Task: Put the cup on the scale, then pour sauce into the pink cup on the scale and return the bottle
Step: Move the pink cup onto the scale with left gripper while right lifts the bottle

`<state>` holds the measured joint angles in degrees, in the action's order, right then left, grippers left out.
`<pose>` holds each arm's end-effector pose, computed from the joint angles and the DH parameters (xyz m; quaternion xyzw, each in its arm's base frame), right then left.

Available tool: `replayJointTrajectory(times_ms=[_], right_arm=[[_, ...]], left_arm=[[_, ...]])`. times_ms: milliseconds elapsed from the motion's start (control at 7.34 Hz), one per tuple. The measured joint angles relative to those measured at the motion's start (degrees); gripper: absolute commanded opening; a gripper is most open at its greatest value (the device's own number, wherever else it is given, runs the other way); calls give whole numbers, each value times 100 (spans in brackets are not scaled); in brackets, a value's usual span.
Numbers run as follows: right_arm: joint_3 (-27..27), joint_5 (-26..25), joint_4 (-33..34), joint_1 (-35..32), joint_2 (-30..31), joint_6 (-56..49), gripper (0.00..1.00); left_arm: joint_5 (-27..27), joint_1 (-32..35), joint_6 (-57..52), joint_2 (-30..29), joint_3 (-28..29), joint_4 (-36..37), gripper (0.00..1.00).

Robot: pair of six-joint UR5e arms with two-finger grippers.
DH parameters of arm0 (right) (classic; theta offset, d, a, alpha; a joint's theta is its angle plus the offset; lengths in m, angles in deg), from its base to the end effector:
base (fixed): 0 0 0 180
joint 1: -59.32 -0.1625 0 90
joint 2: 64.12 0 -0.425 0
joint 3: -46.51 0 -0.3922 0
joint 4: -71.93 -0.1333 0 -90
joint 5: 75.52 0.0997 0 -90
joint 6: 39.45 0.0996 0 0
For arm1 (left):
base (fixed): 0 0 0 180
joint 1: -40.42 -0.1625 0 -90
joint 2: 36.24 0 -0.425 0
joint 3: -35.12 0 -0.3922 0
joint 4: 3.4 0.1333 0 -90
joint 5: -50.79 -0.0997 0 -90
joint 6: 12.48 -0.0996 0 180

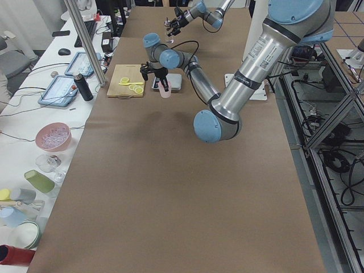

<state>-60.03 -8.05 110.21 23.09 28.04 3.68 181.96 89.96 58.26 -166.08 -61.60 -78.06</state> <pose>-0.2926 -0.4270 0.4359 0.4773 -0.2917 0.0299 0.8284 0.3807 -0.5507 0.2165 -0.1371 0.3992 -0.1442 0.8950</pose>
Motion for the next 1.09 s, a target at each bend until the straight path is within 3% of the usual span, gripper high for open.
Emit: replayJointTrajectory(times_ms=[272,681,1089], right_arm=[[-75,103,629,-209,-427,-658,0],[127,111,1175,-401,-1031,-1287,0],[596,-192,1537,-334,-1738,-1643,0]], left_arm=[[85,-178,651,-850,738,-72,0],[69,-495,1523,-1588,1697,-712,0],[-267,-807,1889,-1824,2246,-1340,0]])
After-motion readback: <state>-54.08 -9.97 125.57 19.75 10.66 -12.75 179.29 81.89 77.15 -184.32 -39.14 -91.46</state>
